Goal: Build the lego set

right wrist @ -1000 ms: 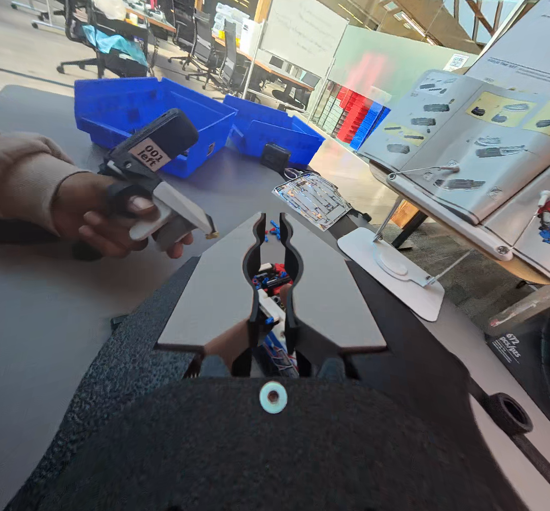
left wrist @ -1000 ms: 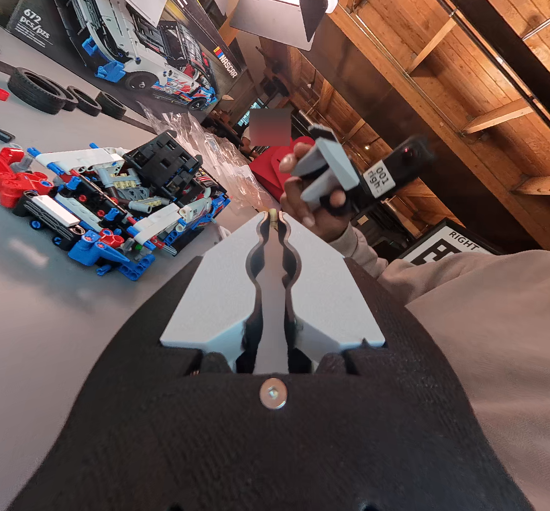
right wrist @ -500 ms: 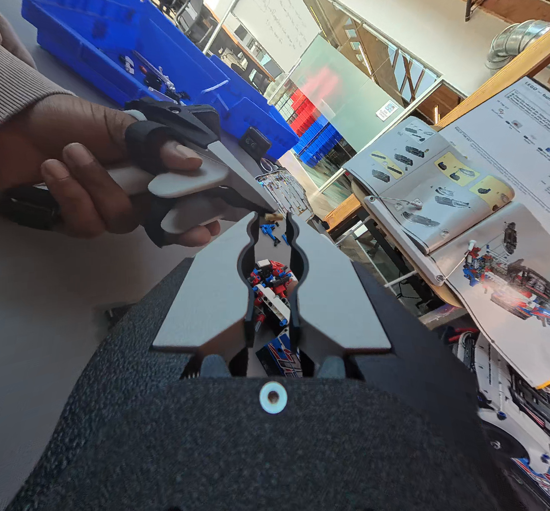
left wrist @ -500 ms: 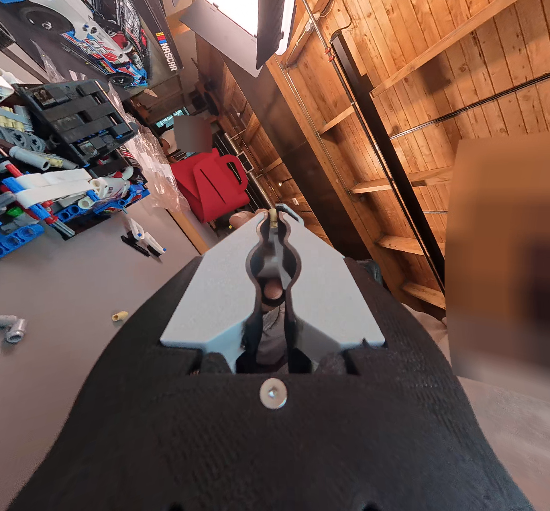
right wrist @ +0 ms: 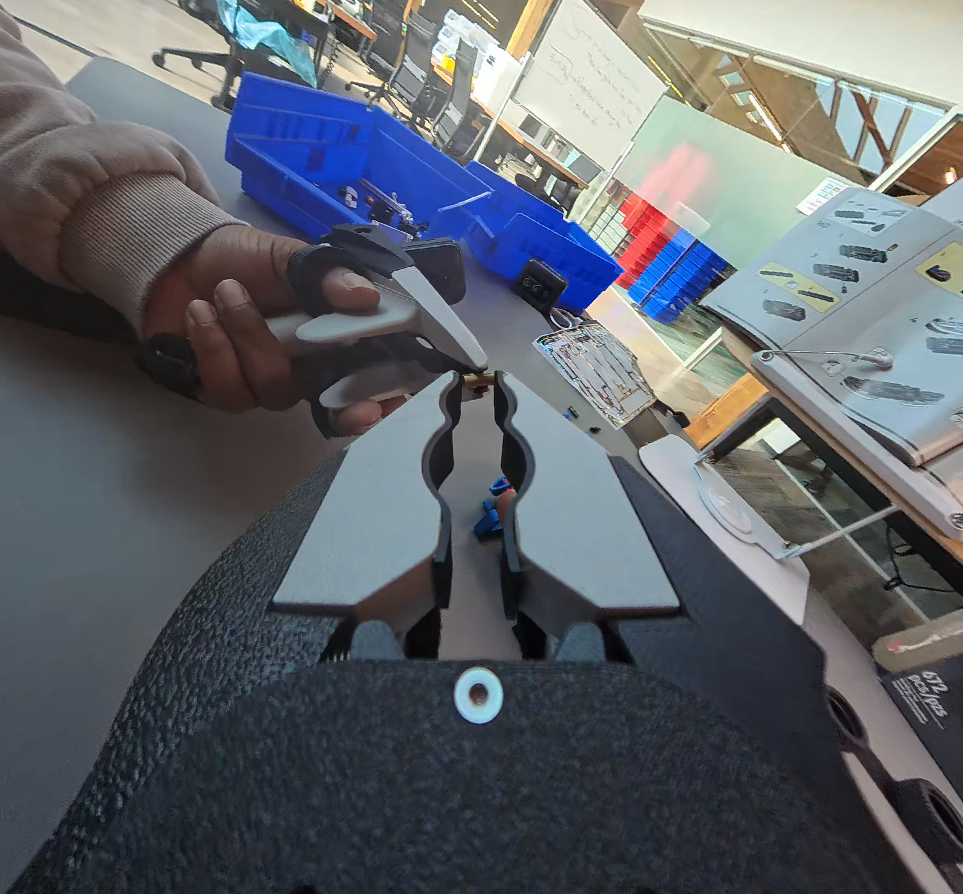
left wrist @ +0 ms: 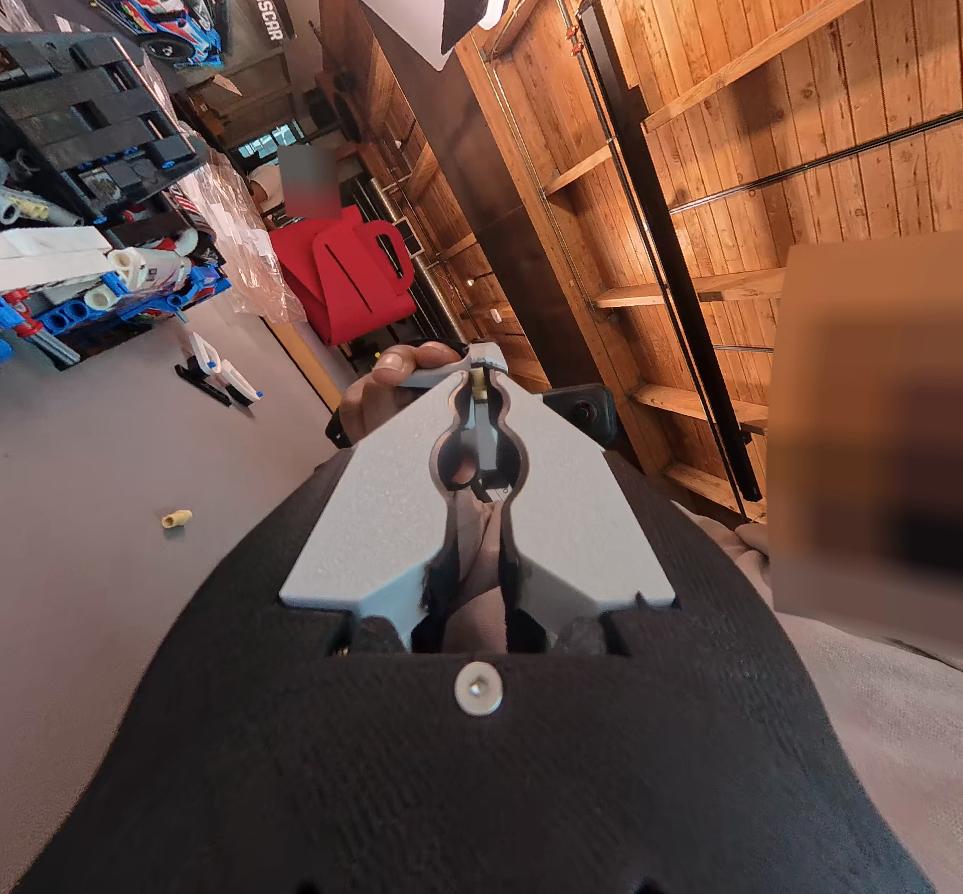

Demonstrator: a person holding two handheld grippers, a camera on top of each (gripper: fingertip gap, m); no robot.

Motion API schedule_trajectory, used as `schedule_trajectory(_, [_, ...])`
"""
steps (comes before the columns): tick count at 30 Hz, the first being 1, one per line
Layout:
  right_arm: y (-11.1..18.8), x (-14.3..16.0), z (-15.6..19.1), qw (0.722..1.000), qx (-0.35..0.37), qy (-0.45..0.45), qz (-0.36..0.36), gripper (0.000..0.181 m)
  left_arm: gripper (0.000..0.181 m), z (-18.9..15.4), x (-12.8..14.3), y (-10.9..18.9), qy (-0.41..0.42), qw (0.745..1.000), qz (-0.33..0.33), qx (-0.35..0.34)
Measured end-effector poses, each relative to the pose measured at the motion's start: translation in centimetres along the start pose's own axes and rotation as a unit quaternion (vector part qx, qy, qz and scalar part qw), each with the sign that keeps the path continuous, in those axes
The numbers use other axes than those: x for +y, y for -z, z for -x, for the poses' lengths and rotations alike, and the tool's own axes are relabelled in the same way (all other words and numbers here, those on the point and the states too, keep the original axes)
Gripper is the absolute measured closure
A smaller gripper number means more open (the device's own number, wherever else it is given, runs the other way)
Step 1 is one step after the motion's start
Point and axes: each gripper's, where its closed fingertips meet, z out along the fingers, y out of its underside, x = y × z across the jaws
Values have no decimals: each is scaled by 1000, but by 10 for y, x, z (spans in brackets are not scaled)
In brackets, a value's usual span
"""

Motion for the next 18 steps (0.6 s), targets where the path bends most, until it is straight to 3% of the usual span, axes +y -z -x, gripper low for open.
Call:
schedule_trajectory(12, [33, -5, 32, 970, -213, -115, -7, 172, 179, -6, 44, -9, 27, 991, 132, 19])
schedule_trajectory(18, [35, -7, 31, 967, -215, -138, -21, 172, 179, -7, 45, -10, 24, 990, 133, 27])
